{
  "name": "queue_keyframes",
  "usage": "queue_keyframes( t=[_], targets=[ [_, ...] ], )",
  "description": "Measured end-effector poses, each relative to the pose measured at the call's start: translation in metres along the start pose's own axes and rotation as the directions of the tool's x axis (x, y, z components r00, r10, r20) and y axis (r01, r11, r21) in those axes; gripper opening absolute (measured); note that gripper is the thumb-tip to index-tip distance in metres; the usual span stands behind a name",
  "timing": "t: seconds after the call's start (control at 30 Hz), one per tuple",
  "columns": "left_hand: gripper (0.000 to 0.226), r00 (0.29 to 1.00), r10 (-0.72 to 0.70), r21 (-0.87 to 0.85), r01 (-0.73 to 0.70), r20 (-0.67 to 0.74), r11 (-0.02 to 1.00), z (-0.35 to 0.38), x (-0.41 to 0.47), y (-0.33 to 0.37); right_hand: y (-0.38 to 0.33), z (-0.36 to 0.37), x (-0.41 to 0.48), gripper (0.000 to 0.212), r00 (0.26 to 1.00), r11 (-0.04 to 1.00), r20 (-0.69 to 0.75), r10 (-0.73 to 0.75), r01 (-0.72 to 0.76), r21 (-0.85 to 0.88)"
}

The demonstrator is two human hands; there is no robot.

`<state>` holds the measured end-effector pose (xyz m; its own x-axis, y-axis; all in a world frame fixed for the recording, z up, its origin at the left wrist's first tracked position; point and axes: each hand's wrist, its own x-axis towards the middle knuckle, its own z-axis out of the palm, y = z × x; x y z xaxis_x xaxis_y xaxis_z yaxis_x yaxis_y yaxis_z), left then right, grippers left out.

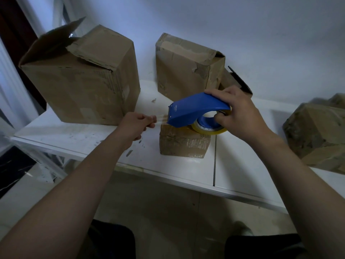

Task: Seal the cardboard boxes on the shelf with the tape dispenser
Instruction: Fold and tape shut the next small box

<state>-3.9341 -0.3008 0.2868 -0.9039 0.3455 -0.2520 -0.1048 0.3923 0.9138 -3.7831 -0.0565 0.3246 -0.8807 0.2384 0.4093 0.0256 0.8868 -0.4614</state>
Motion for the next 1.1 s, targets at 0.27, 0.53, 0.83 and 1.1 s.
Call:
queue_keyframes(
  t=[0.27,0.53,0.83,1.1],
  targets=[
    [0.021,0.999,0.051,0.042,-0.051,-0.001,0.998,-0.005,0.008,-0.006,-0.002,0.002,0.001,0.069,1.0,0.999,0.006,0.01,-0.01,-0.044],
    [0.019,0.999,0.049,0.06,-0.049,-0.003,0.997,-0.002,0.009,-0.018,-0.005,0.003,0.004,0.07,1.0,0.998,0.023,0.003,-0.002,-0.061],
    [0.021,0.994,0.101,0.071,-0.098,-0.038,0.993,0.015,0.009,-0.034,-0.011,0.004,0.001,0.067,1.0,0.995,0.02,-0.003,0.005,-0.096],
    [0.023,0.989,0.133,0.091,-0.127,-0.058,0.988,0.032,0.008,-0.04,-0.011,0.007,0.001,0.068,1.0,0.997,0.01,0.004,-0.004,-0.082]
  ],
)
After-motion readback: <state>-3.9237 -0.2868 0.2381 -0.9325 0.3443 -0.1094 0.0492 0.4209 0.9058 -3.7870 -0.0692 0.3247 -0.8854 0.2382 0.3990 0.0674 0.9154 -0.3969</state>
